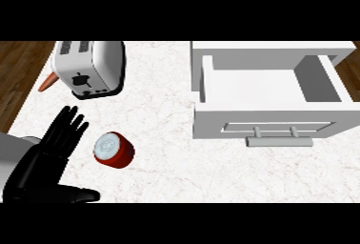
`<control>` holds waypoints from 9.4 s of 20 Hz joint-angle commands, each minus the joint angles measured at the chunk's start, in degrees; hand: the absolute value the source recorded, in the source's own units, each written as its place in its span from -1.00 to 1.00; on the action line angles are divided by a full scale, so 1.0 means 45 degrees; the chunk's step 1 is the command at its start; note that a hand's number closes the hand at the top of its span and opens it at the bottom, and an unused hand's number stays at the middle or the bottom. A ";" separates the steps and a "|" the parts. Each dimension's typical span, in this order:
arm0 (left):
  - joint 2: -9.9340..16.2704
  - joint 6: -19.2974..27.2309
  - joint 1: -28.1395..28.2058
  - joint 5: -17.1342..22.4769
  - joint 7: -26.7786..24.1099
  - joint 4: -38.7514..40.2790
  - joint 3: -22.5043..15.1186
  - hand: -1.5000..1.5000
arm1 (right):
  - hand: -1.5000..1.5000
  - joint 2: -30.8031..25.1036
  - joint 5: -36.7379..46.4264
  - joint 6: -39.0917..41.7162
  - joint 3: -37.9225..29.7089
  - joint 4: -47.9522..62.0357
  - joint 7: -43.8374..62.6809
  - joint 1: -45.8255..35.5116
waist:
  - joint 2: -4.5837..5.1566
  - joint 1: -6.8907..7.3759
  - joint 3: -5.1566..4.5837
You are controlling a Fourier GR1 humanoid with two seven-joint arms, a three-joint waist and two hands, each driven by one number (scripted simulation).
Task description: Pick up the can, place it into the drawer and close the drawer
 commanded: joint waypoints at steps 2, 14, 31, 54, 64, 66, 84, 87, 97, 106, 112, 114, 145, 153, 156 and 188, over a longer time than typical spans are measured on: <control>-0.0538 0.0258 -0.0113 -0.1504 -0.1648 0.1591 -0.0531 -1.00 | -1.00 0.0177 -0.0749 0.0931 -0.0778 0.0043 -0.0316 0.0541 | -0.0005 -0.0052 0.0001; 0.0169 -0.0166 -0.0408 -0.1383 -0.4361 0.4975 0.1032 -1.00 | -1.00 -0.0041 -0.0854 0.1004 -0.1486 0.0094 0.0690 -0.0282 | 0.0003 -0.0012 0.0000; 0.0287 -0.0500 -0.2285 -0.1656 -0.6933 1.0714 0.1419 -1.00 | -1.00 0.0237 -0.1089 0.1368 -0.2155 -0.0233 0.1554 -0.0839 | 0.0010 -0.0017 -0.0002; -0.0124 -0.2208 -0.4576 -0.0507 -0.7875 1.4014 0.1246 1.00 | -1.00 0.1294 -0.1187 0.2482 -0.2420 -0.0558 0.1368 -0.0172 | -0.0018 -0.0001 0.0010; -0.0652 -0.0794 -0.4667 0.0370 -0.8423 1.2486 0.1185 1.00 | -1.00 0.1297 -0.1668 0.2323 -0.2474 -0.0826 0.1810 -0.0242 | -0.0010 0.0006 0.0007; -0.0306 -0.0570 -0.4431 0.0409 -0.8724 1.2511 0.1865 1.00 | -1.00 0.1310 -0.1594 0.1334 -0.2218 -0.1448 0.2328 -0.0377 | 0.0001 0.0045 0.0001; -0.0666 0.4282 -0.6084 0.0113 -0.4387 0.6268 -0.1597 1.00 | -1.00 0.1316 -0.1522 0.0712 -0.1319 -0.1891 0.1982 0.0293 | -0.0017 -0.0004 0.0006; -0.0340 0.4282 -0.6591 -0.0068 -0.3626 0.5940 -0.1226 1.00 | -1.00 0.1314 -0.2547 0.1415 -0.1988 -0.2156 0.1847 0.1273 | -0.0026 -0.0066 0.0005; -0.0667 0.7402 -1.0480 -0.1050 -0.1302 0.6362 -0.2282 1.00 | -1.00 0.0903 -0.1321 0.0194 -0.1375 -0.1911 0.2600 -0.0611 | 0.0003 -0.0019 0.0006; -0.0582 0.7249 -1.3806 -0.0236 -0.2015 1.0004 -0.1372 1.00 | -1.00 0.0862 -0.2188 0.1218 -0.1999 -0.1092 0.2018 -0.0041 | 0.0034 -0.0214 0.0007; -0.0670 0.9428 -1.4648 0.0525 -0.2408 1.0695 -0.3359 1.00 | -1.00 0.1188 -0.1807 0.1290 -0.1572 -0.1351 0.1844 0.0013 | 0.0019 -0.0262 0.0010; -0.0670 0.8913 -1.5266 0.0353 -0.2604 1.1455 -0.2760 1.00 | -1.00 0.0996 -0.2074 0.0761 -0.1952 -0.1615 0.2136 -0.0091 | 0.0026 -0.0247 0.0007; -0.0670 1.0675 -1.9361 0.6686 -0.5040 1.7863 -0.7357 1.00 | -1.00 0.0482 -0.1557 -0.0080 -0.1007 -0.2068 0.2976 -0.1210 | 0.0172 -0.0882 0.0020; -0.0670 1.1439 -1.9312 0.7325 -0.5577 1.8514 -0.8400 -1.00 | -1.00 0.1240 -0.0660 0.0311 -0.0595 -0.1583 0.2308 -0.1246 | 0.0217 -0.0917 0.0031; -0.0670 1.1838 -1.9689 0.7667 -0.5513 1.8871 -0.8440 -1.00 | -1.00 0.0926 -0.1572 0.0445 -0.0914 -0.2076 0.2786 -0.0755 | 0.0212 -0.1091 0.0027; -0.0671 1.2355 -1.9677 0.9960 -0.7839 1.7715 -0.9098 -1.00 | -1.00 0.0237 0.9557 0.0579 0.3646 -0.2931 0.0085 -0.5319 | 0.0243 -0.0029 -0.0003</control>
